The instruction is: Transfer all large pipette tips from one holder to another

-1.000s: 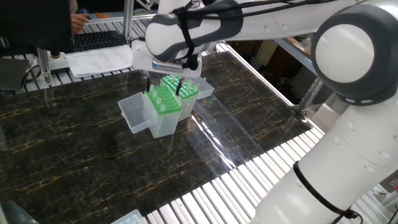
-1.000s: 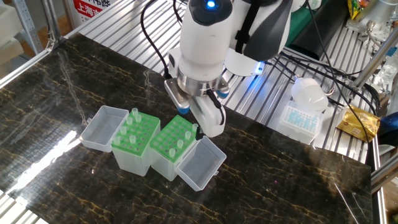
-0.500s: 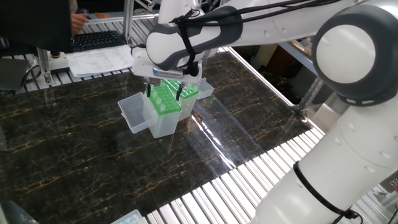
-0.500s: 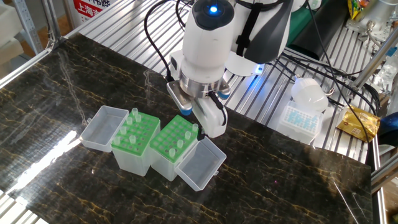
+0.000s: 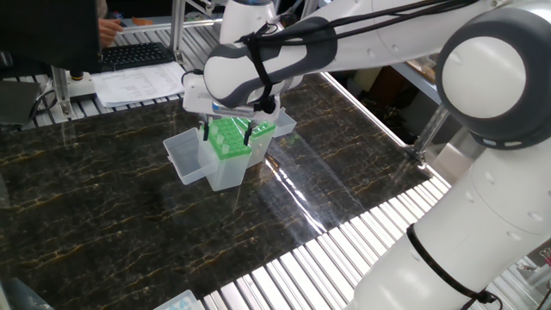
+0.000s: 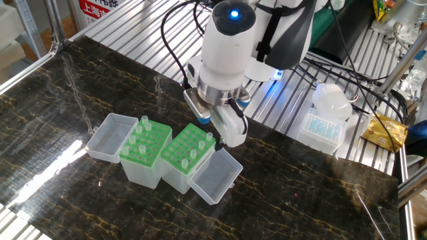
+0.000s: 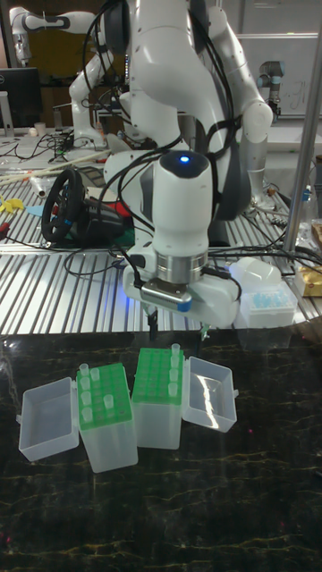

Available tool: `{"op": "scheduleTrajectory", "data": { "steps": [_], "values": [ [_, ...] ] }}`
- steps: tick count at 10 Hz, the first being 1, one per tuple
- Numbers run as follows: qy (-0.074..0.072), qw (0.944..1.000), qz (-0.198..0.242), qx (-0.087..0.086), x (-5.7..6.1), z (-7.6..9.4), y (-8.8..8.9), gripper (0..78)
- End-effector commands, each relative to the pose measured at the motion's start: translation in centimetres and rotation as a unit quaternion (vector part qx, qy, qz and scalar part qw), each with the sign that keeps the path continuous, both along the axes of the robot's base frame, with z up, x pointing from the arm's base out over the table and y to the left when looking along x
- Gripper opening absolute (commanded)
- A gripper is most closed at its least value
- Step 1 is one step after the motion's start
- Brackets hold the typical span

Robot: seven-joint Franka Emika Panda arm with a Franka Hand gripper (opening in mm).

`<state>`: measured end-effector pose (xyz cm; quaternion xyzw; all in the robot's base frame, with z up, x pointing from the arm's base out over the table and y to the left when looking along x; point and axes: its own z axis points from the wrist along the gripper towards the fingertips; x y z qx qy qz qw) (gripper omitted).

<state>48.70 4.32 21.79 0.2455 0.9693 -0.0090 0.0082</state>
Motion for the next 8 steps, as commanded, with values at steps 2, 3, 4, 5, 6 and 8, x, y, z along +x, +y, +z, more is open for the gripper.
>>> {"op": "scheduleTrajectory", "data": {
  "steps": [2, 3, 4, 5, 6, 8],
  "values": [
    [-0.009, 0.9999, 0.005, -0.001, -0.58, -1.68, -0.18, 77.4],
    [-0.007, 1.0000, 0.005, 0.000, -0.74, -1.72, -0.23, 77.4],
    [-0.005, 1.0000, 0.005, 0.001, -1.04, -1.80, -0.32, 77.4],
    [-0.004, 1.0000, 0.005, 0.001, -1.19, -1.83, -0.37, 77.4],
    [-0.004, 1.0000, 0.005, 0.001, -1.20, -1.83, -0.37, 77.4],
    [-0.001, 1.0000, 0.004, 0.001, -1.21, -1.79, -0.38, 77.4]
  ]
}}
